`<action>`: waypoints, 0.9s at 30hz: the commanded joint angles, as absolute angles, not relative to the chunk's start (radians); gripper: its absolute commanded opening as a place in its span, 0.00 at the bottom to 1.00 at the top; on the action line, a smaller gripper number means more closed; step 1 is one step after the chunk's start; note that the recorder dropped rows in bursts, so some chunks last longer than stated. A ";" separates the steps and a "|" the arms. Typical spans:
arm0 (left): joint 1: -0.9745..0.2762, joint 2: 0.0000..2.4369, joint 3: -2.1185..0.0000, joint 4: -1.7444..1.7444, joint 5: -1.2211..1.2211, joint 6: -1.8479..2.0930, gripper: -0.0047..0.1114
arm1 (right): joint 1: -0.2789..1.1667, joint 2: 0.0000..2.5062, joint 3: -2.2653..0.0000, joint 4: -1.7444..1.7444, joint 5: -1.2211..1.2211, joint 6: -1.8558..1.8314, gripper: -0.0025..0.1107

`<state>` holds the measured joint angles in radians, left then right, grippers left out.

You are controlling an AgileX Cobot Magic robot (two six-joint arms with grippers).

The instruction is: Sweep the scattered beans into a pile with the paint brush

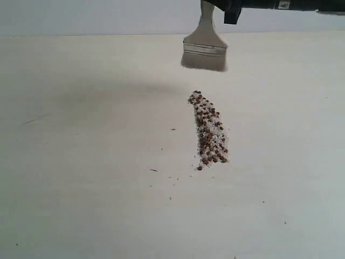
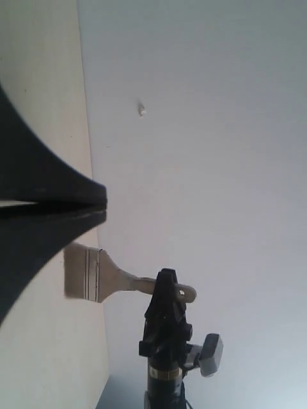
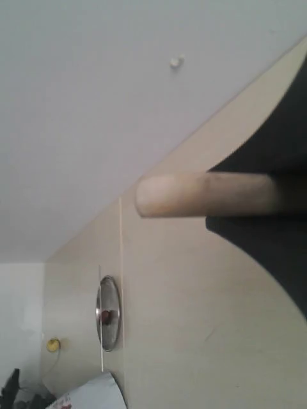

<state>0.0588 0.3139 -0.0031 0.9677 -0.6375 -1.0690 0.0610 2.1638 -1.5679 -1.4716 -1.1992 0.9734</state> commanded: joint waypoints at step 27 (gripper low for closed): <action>0.060 0.307 0.000 0.965 -0.640 -1.067 0.04 | 0.058 2.459 -1.903 -1.645 -1.221 1.311 0.02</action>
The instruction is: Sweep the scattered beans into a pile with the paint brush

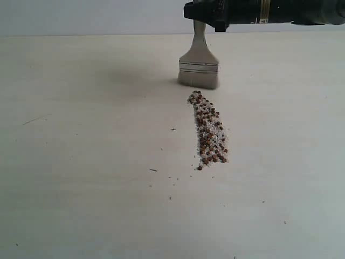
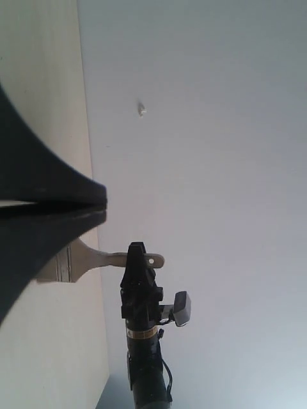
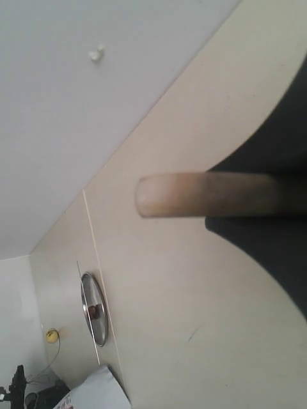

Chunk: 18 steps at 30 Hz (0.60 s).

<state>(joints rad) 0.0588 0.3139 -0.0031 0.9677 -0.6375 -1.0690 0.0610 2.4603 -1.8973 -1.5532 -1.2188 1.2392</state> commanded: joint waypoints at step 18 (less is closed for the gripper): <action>0.060 0.307 0.000 0.965 -0.640 -1.067 0.04 | 0.058 2.459 -1.903 -1.744 -1.221 1.637 0.02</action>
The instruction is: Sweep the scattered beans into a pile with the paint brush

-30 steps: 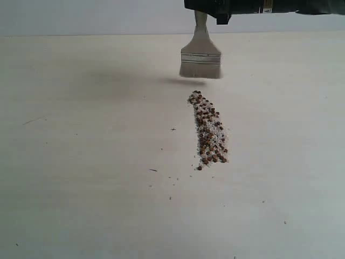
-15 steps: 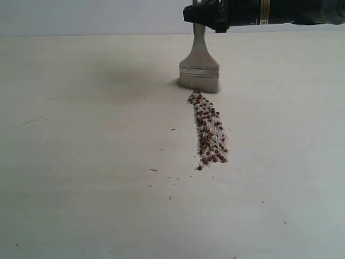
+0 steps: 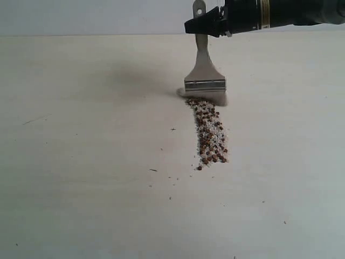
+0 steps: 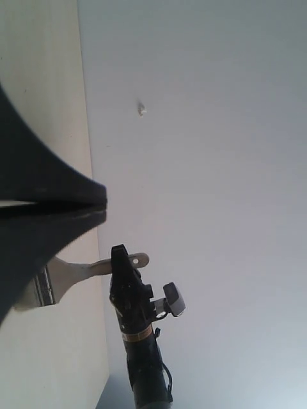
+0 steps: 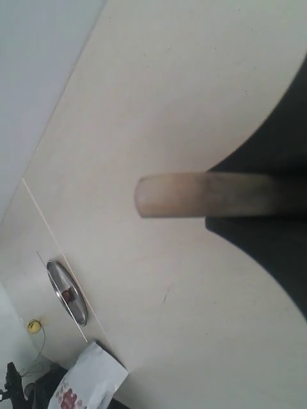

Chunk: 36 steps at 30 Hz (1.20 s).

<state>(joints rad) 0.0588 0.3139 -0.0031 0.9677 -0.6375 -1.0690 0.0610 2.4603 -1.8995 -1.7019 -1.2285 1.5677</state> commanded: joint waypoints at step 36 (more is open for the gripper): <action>0.060 0.307 0.000 0.965 -0.642 -1.067 0.04 | 0.058 2.449 -1.903 -1.744 -1.221 1.648 0.02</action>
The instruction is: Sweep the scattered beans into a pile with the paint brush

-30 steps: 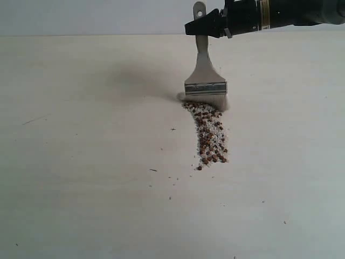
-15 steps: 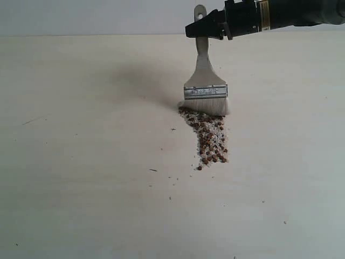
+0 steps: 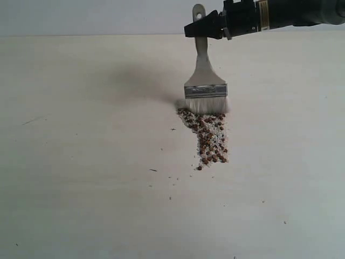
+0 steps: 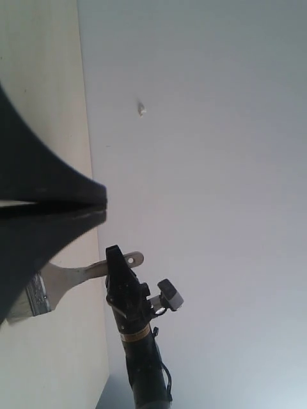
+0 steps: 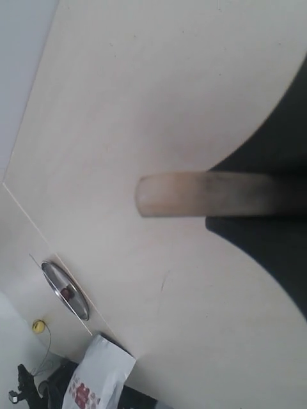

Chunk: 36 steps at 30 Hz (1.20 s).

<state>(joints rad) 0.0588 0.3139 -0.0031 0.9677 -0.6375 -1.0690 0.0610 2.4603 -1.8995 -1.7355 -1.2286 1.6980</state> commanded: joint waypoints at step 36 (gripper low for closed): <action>0.060 0.307 0.000 0.965 -0.642 -1.067 0.04 | 0.058 1.829 -0.895 -1.540 -1.221 1.193 0.02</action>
